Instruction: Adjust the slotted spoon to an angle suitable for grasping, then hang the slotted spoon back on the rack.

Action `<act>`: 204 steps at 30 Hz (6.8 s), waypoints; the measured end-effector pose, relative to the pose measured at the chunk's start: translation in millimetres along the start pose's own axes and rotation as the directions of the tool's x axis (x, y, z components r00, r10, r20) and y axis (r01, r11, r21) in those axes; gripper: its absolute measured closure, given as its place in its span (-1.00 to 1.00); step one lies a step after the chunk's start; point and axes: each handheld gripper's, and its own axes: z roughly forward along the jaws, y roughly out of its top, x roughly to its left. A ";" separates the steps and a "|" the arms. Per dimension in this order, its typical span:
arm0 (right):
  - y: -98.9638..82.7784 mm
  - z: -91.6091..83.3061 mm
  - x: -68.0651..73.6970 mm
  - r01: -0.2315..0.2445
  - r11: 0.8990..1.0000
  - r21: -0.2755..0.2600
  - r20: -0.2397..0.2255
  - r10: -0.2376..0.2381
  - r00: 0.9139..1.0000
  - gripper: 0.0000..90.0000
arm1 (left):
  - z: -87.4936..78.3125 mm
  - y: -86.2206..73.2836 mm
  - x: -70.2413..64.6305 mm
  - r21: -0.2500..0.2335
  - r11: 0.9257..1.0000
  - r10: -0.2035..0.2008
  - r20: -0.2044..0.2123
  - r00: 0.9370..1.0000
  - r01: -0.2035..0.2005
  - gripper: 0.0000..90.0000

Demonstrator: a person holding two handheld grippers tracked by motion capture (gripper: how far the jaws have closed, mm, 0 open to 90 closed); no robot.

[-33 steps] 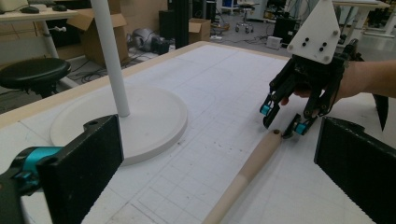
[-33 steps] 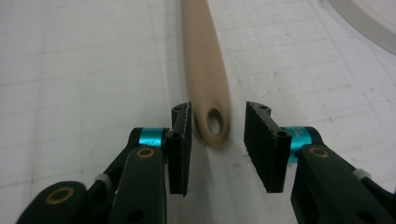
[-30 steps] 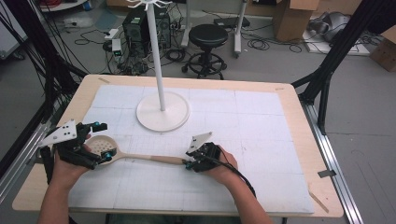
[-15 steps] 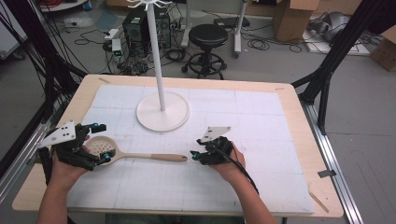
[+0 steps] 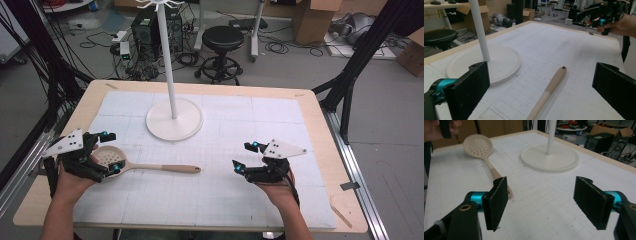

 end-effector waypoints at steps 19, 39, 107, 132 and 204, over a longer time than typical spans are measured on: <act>2.6 -11.0 -7.1 -0.015 0.996 -0.084 0.039 0.018 0.999 -0.75 | 4.5 0.0 0.0 -0.007 1.000 -0.003 0.039 0.999 0.003 -0.96; -2.6 -16.9 -14.9 -0.024 0.997 -0.073 0.059 0.029 0.998 -0.75 | 25.7 10.7 -10.8 0.058 0.998 0.031 0.092 0.995 -0.036 -0.96; -7.9 -7.8 -18.1 -0.019 1.000 -0.025 0.067 0.020 0.998 -0.70 | 174.0 6.1 -25.1 0.797 0.475 0.149 0.346 0.926 -0.374 0.63; -10.6 -7.1 -19.3 -0.026 0.999 -0.026 0.062 0.027 0.998 -0.70 | 102.3 78.1 -9.4 0.608 0.761 0.133 0.197 0.971 -0.227 0.66; -12.7 -10.6 -21.9 -0.040 0.999 -0.036 0.062 0.042 0.997 -0.70 | 82.8 263.3 100.1 0.430 0.902 0.024 -0.161 0.987 0.048 0.66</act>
